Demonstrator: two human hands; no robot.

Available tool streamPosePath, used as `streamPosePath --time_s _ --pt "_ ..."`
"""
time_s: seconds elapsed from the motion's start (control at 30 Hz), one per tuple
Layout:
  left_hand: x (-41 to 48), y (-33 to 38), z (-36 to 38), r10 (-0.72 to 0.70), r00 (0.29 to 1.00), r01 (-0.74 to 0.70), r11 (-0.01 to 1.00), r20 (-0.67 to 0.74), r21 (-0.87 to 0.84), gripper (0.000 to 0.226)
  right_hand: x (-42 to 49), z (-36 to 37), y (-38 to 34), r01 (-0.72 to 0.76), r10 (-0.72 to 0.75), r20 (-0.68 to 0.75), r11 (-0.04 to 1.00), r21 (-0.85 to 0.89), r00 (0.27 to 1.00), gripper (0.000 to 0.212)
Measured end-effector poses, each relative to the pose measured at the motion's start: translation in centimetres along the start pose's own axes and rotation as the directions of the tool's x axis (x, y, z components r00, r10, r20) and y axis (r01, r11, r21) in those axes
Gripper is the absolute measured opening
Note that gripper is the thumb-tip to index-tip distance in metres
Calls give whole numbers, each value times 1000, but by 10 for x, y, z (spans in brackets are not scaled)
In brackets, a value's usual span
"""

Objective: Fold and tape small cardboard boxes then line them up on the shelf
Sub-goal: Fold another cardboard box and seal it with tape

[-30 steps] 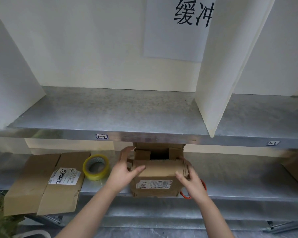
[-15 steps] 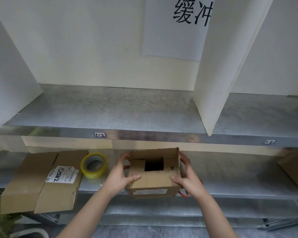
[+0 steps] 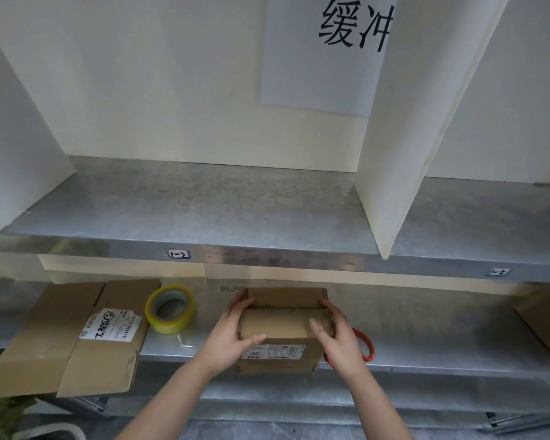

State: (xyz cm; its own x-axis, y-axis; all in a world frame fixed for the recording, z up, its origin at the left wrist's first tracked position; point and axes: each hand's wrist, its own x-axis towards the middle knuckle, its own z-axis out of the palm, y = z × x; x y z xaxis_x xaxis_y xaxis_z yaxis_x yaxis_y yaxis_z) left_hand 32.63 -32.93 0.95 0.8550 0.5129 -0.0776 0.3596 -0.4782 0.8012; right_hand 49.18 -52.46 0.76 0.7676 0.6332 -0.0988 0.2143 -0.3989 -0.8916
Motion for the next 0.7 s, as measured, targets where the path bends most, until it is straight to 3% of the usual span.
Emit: streamPosePath --time_s 0.13,0.2,0.27,0.43,0.6,0.7 --pt "17 6 -3 40 999 -38 998 -29 57 75 11 6 -2 28 -26 -61 999 44 998 56" --pt "27 6 -6 42 999 -42 999 3 34 69 22 9 -6 40 -37 -85 999 29 996 44" --pt "35 2 -11 14 1000 -14 1000 12 -19 60 33 11 -9 27 -26 -62 999 17 998 34" --pt "36 -14 -12 15 999 -13 999 51 -39 53 40 18 1 18 -17 -30 999 39 999 38" --pt "44 -5 -13 -4 1000 -6 951 30 308 59 51 12 -8 -7 7 13 999 -42 1000 45" --pt "42 1 -14 36 999 -50 863 38 502 62 47 11 -9 99 -115 -50 964 -245 992 52"
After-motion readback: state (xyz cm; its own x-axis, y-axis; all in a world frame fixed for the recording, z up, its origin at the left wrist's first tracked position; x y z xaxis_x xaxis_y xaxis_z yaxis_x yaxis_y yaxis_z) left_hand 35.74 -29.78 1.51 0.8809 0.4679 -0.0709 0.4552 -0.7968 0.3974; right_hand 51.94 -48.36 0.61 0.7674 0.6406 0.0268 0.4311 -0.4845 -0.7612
